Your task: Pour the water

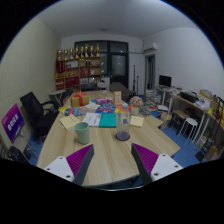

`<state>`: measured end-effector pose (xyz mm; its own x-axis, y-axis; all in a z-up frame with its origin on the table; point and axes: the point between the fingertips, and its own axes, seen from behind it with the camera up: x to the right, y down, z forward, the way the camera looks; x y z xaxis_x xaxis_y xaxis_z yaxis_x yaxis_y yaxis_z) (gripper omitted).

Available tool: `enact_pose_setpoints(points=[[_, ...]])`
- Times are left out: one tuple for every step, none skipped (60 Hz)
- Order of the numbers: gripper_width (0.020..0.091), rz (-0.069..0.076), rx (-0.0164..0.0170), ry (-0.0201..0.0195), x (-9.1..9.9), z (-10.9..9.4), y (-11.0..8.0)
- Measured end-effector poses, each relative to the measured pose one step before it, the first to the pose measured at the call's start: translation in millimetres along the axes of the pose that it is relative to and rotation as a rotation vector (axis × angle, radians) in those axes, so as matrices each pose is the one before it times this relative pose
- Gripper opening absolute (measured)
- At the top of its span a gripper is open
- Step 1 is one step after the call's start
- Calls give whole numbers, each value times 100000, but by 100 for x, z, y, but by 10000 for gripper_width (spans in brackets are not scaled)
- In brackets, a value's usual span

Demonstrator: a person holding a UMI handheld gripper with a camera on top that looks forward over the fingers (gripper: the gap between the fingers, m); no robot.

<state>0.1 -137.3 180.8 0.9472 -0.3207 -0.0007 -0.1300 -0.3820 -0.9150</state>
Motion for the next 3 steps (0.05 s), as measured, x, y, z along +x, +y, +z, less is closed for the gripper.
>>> enact_pose_setpoints(points=[[828,459,285,14,-353,-640,-308],[828,141,93,-232,-402,-1062,-182],[828,-26,66,-296,-402,-806,-185]])
